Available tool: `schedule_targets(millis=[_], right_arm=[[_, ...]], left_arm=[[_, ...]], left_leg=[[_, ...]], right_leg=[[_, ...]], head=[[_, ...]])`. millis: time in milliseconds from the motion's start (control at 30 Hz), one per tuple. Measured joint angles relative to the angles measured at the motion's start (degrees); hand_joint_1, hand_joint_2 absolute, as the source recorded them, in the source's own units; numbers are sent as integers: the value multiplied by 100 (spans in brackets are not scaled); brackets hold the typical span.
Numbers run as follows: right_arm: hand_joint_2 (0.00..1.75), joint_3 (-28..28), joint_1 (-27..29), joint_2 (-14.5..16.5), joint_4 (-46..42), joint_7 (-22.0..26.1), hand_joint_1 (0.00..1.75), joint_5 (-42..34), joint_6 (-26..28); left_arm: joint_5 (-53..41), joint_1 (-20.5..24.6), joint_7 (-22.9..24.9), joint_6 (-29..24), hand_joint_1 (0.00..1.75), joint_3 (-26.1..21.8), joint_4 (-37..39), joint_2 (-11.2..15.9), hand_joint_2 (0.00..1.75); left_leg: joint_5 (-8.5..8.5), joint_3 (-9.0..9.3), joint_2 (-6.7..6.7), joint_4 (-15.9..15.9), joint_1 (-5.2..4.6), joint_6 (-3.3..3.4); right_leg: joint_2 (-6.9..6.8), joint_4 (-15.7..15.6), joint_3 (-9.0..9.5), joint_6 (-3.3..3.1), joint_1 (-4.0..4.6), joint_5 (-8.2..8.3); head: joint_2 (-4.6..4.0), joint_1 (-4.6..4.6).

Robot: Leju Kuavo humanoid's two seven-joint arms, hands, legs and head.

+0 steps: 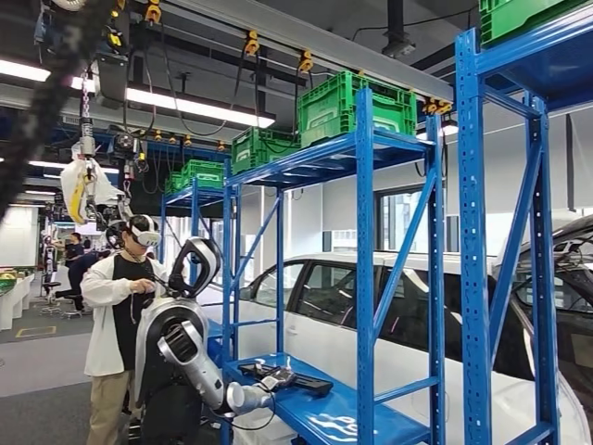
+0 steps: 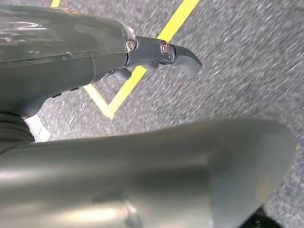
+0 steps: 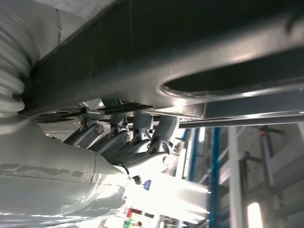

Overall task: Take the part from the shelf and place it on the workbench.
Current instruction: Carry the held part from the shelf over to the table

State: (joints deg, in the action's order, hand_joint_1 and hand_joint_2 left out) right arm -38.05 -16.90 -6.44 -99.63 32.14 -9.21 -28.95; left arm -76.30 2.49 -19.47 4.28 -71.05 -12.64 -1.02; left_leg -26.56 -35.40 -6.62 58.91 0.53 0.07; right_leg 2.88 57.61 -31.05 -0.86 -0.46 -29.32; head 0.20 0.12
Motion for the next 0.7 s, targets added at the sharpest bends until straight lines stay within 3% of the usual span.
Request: schedule_targets(millis=[33, 100, 167, 200, 233, 300, 367, 400, 467, 533, 567, 633, 667, 700], right_arm=[[175, 3, 8, 1, -2, 27, 175, -1, 7], [175, 9, 40, -1, 0, 75, 175, -3, 13], [175, 12, 70, -3, 13, 104, 175, -3, 13], [175, 13, 79, -3, 19, 108, 175, -3, 13], [175, 13, 85, -3, 24, 113, 175, -2, 13], [175, 14, 94, -3, 27, 140, 175, 10, 12], [175, 27, 105, -4, 26, 184, 175, 29, 3], [175, 35, 109, -5, 25, 198, 175, 42, -6], [175, 46, 113, -4, 25, 212, 175, 66, -27], [175, 50, 104, -1, 25, 214, 175, 93, -44], [175, 51, 100, 0, 26, 214, 175, 108, -52], [175, 51, 98, -3, 37, 210, 175, 146, -73], [175, 50, 98, -4, 47, 207, 175, 164, -83], [175, 49, 97, -5, 58, 202, 175, 180, -90]], left_arm=[[-4, -3, -4, 3, 0, 2, 1, 10, 175], [-11, 17, -11, 8, 0, 7, 3, 25, 175], [-19, 37, -13, 8, 0, 11, 3, 36, 175], [-25, 34, -12, 8, 0, 13, 3, 38, 175], [-29, 26, -11, 8, 0, 15, 3, 42, 175], [-38, 18, -11, 8, 0, 19, 3, 55, 175], [-46, 38, -12, 8, 0, 23, 3, 68, 175], [-51, 48, -13, 8, 0, 25, 3, 71, 175], [-54, 44, -16, 7, 0, 28, 3, 78, 175], [-58, 33, -26, 4, 0, 30, 3, 85, 175], [-60, 42, -33, 2, 0, 31, 3, 90, 175], [-60, 71, -44, -3, 0, 32, 3, 100, 175], [-60, 80, -47, -6, 0, 32, 3, 106, 175], [-59, 83, -48, -8, 0, 32, 3, 113, 175]], left_leg=[[-91, -59, 121, 116, -12, -26], [-435, -322, 441, 695, -12, -83], [-727, -630, 580, 1398, 26, -143], [-740, -676, 601, 1534, 46, -166], [-646, -608, 624, 1438, 66, -185], [-305, -212, 796, 723, 89, -214], [-108, 95, 1020, 119, 61, -168], [-101, 137, 1079, 13, 39, -126], [-94, 117, 976, 6, 16, -24], [-69, 109, 858, -9, 20, 53], [-53, 105, 800, -16, 27, 88], [-35, 86, 672, -16, 18, 136], [-27, 79, 598, -15, 6, 150], [-21, 74, 520, -14, -7, 159]], right_leg=[[-76, -32, 9, -17, -18, 16], [-246, -60, 17, -41, -25, 31], [-428, -58, 11, -41, -20, 27], [-508, -57, 10, -36, -21, 23], [-579, -54, 13, -26, -24, 17], [-703, -37, 30, 20, -28, -12], [-813, 1, 40, 90, 4, -52], [-866, 12, 45, 119, 23, -64], [-963, 8, 64, 163, 26, -78], [-797, 123, 41, 205, -9, -214], [-633, 337, -42, 218, -22, -371], [-364, 1095, -368, 216, -30, -763], [-327, 1471, -545, 210, -27, -896], [-313, 1696, -657, 198, -23, -929]], head=[[0, 0], [0, 1], [0, 1], [0, 1], [0, 1], [0, 1], [-1, 2], [-1, 2], [-1, 1], [-1, 0], [-1, -1], [-1, -1], [-1, -1], [-1, -1]])
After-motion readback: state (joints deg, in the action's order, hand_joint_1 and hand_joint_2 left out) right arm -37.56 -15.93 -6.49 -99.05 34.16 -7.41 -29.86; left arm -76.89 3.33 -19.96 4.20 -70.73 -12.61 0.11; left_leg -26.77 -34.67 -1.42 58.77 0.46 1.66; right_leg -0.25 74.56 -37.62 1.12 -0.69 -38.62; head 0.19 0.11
